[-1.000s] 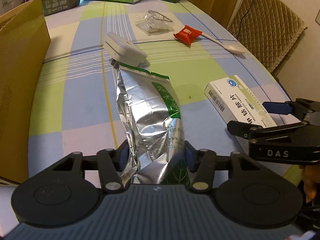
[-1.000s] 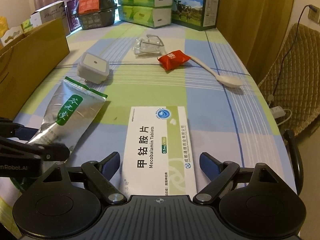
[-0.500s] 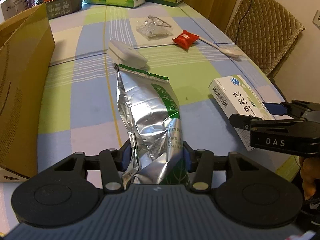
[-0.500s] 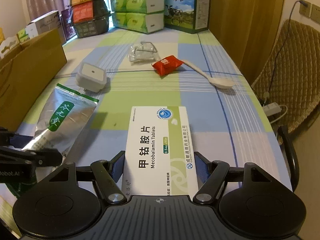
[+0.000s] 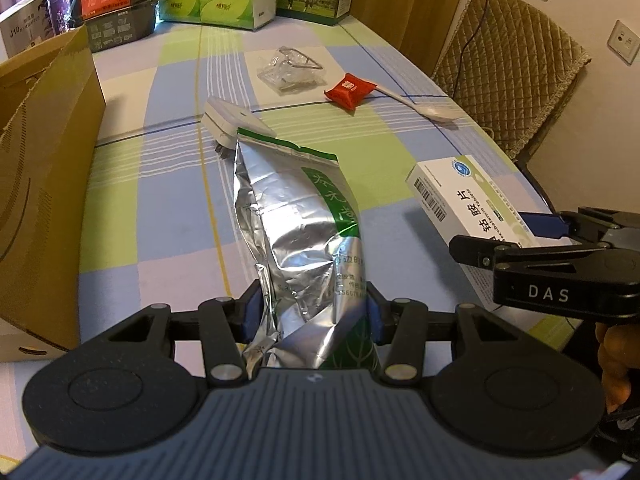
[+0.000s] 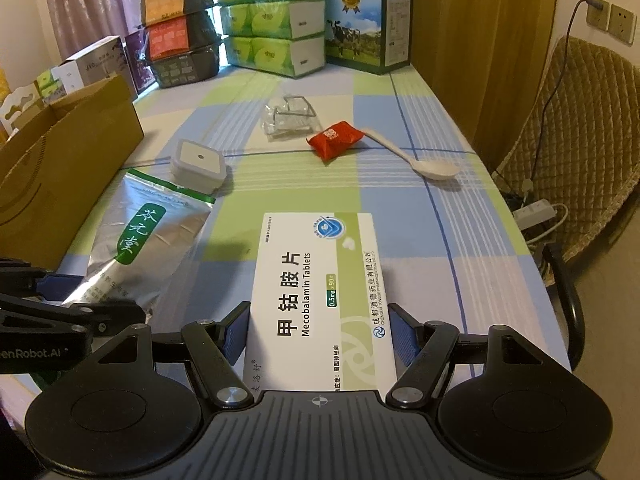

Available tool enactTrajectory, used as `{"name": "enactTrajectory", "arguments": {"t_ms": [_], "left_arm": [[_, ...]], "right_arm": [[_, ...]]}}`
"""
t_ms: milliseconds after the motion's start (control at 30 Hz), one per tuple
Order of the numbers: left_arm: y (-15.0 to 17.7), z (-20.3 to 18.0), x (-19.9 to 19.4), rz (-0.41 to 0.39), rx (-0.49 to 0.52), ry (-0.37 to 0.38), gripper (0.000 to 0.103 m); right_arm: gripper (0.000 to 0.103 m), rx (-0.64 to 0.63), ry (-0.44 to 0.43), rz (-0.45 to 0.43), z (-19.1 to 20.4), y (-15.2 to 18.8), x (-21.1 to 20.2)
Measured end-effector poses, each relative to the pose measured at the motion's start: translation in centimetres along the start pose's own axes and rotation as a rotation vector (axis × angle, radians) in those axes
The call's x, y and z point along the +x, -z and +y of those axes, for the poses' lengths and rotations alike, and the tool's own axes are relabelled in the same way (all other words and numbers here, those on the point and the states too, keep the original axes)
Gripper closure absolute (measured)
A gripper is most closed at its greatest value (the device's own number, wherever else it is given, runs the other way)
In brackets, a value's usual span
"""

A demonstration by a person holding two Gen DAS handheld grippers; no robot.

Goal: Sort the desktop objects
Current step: 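Carry the foil bag with the left tool while the right tool carries the Mecobalamin box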

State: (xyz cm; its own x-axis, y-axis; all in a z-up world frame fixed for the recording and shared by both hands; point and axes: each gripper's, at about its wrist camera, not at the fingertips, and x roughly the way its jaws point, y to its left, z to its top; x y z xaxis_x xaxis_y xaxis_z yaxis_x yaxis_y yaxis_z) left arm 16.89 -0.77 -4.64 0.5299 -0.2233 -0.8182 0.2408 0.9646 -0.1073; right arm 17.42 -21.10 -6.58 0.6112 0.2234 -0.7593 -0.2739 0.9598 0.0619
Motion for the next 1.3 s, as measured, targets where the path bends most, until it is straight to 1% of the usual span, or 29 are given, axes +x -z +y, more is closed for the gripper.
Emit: {"name": "enactTrajectory", "arguments": {"t_ms": [467, 800, 1000, 1300], "left_arm": [[0.8, -0.6, -3.9, -0.037, 0.025, 0.006, 0.059], [1.7, -1.1, -6.9, -0.078, 0.047, 0.008, 0.059], [2.1, -0.5, -9.0, -0.106, 0.060, 0.009, 0.059], [2.7, 1.2, -11.4, -0.143, 0.052, 0.000, 0.059]], "right_arm": [[0.035, 0.022, -0.003, -0.035, 1.2, 0.5, -3.9], [0.035, 0.028, -0.003, -0.084, 2.5, 0.5, -6.8], [0.035, 0.030, -0.003, -0.101, 3.6, 0.4, -8.1], [0.035, -0.006, -0.020, -0.119, 6.1, 0.0, -9.1]]}}
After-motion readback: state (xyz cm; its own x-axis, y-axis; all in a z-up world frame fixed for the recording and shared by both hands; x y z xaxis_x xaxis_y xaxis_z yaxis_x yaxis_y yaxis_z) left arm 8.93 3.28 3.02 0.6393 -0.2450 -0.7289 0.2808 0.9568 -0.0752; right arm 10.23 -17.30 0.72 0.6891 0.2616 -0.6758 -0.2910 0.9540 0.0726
